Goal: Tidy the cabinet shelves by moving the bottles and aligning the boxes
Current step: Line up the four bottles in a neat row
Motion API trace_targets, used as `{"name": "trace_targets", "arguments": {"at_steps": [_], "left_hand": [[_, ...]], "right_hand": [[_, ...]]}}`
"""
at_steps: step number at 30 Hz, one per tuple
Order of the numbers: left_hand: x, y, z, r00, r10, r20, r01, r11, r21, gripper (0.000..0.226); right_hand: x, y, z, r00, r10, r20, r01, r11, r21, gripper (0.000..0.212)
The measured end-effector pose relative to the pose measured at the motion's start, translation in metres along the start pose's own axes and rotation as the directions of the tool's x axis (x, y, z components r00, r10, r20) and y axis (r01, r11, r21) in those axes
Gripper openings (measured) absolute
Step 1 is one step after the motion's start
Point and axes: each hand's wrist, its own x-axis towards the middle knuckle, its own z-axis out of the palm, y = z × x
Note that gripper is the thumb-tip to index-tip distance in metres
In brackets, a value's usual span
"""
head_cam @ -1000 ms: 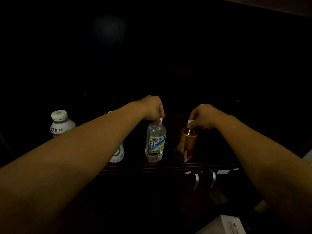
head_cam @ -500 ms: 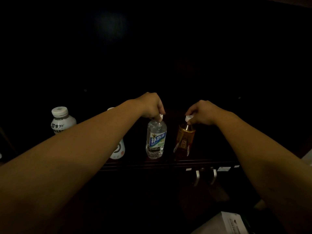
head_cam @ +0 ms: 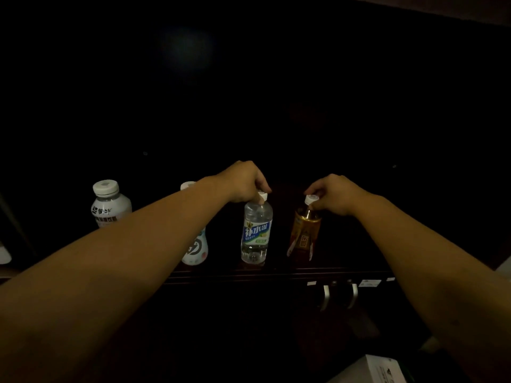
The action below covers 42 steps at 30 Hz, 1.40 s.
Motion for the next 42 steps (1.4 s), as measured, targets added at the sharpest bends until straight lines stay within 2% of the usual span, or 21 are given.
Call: {"name": "trace_targets", "arguments": {"at_steps": [3, 5, 8, 10, 12, 13, 15, 17, 19, 22, 24, 27, 30, 32, 37, 42], "left_hand": [[-0.014, -0.002, 0.011, 0.997, 0.053, -0.051, -0.052, 0.998, 0.023, 0.045], [-0.030, -0.008, 0.022, 0.988, 0.094, -0.121, -0.096, 0.995, -0.011, 0.052], [-0.063, -0.026, 0.039, 0.941, 0.105, -0.322, -0.153, 0.980, -0.125, 0.048], [-0.088, -0.043, 0.050, 0.876, 0.061, -0.478, -0.159, 0.973, -0.166, 0.043], [-0.113, -0.063, 0.064, 0.796, -0.037, -0.604, -0.111, 0.972, -0.206, 0.043], [-0.124, -0.074, 0.072, 0.756, -0.096, -0.648, -0.072, 0.971, -0.228, 0.045], [-0.142, -0.094, 0.094, 0.697, -0.203, -0.688, 0.023, 0.965, -0.261, 0.058], [-0.152, -0.113, 0.115, 0.678, -0.309, -0.667, 0.121, 0.942, -0.313, 0.074], [-0.155, -0.128, 0.129, 0.685, -0.427, -0.590, 0.209, 0.891, -0.402, 0.091], [-0.147, -0.146, 0.133, 0.738, -0.514, -0.437, 0.278, 0.821, -0.498, 0.113], [-0.139, -0.155, 0.132, 0.771, -0.537, -0.343, 0.330, 0.797, -0.507, 0.118], [-0.133, -0.163, 0.136, 0.793, -0.546, -0.272, 0.385, 0.793, -0.472, 0.104], [-0.136, -0.168, 0.147, 0.799, -0.496, -0.341, 0.358, 0.847, -0.393, 0.076], [-0.137, -0.169, 0.150, 0.804, -0.469, -0.366, 0.329, 0.863, -0.384, 0.069], [-0.140, -0.172, 0.145, 0.814, -0.456, -0.359, 0.312, 0.866, -0.392, 0.063], [-0.145, -0.174, 0.141, 0.794, -0.478, -0.376, 0.341, 0.862, -0.375, 0.062]], "right_hand": [[-0.009, -0.001, 0.010, 0.999, -0.017, -0.051, 0.016, 1.000, -0.018, 0.049], [-0.020, -0.002, 0.021, 0.995, -0.036, -0.095, 0.036, 0.999, -0.003, 0.061], [-0.042, -0.007, 0.046, 0.937, -0.140, -0.321, 0.145, 0.989, -0.008, 0.067], [-0.058, -0.015, 0.064, 0.854, -0.201, -0.480, 0.222, 0.975, -0.013, 0.060], [-0.072, -0.025, 0.085, 0.805, -0.221, -0.551, 0.274, 0.962, 0.014, 0.053], [-0.076, -0.030, 0.099, 0.808, -0.210, -0.551, 0.284, 0.958, 0.051, 0.051], [-0.081, -0.041, 0.132, 0.870, -0.120, -0.479, 0.239, 0.951, 0.196, 0.056], [-0.081, -0.052, 0.167, 0.939, 0.024, -0.343, 0.134, 0.893, 0.430, 0.069], [-0.076, -0.058, 0.194, 0.960, 0.135, -0.247, 0.034, 0.815, 0.579, 0.085], [-0.062, -0.061, 0.212, 0.954, 0.260, -0.149, -0.090, 0.723, 0.685, 0.109], [-0.053, -0.061, 0.217, 0.950, 0.291, -0.115, -0.123, 0.685, 0.718, 0.115], [-0.047, -0.066, 0.223, 0.952, 0.270, -0.141, -0.087, 0.685, 0.724, 0.105], [-0.046, -0.072, 0.231, 0.946, 0.261, -0.195, -0.051, 0.710, 0.702, 0.078], [-0.047, -0.076, 0.233, 0.931, 0.280, -0.235, -0.044, 0.723, 0.689, 0.066], [-0.046, -0.083, 0.235, 0.937, 0.262, -0.230, -0.045, 0.745, 0.665, 0.062], [-0.043, -0.101, 0.241, 0.948, 0.249, -0.196, -0.064, 0.756, 0.652, 0.062]]}}
